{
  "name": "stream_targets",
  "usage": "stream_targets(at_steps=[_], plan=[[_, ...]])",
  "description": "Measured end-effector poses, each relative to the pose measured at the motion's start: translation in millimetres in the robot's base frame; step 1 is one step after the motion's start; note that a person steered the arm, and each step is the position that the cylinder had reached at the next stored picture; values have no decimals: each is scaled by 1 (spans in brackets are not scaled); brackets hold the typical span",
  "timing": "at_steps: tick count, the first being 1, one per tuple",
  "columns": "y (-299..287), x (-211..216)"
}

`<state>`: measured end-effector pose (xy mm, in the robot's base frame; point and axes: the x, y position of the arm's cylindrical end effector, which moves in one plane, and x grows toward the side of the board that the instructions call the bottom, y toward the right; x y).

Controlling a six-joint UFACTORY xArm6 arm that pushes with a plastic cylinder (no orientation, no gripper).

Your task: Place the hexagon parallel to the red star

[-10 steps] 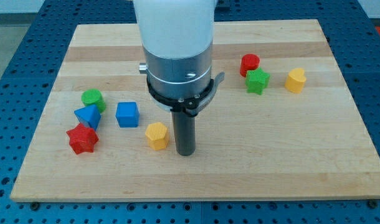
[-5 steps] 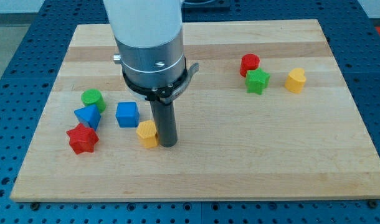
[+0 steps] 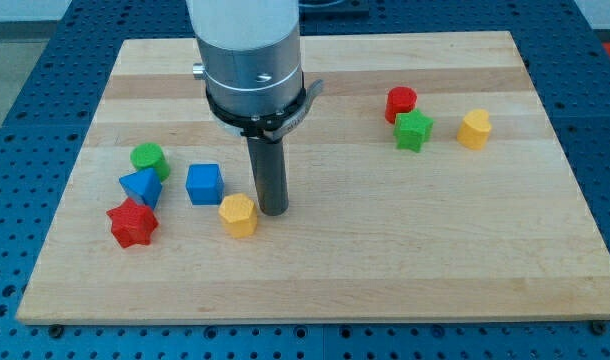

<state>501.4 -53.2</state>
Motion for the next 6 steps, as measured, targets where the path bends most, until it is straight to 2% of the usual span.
stream_targets(at_steps=[4, 6], plan=[[-9, 0], [-10, -37]])
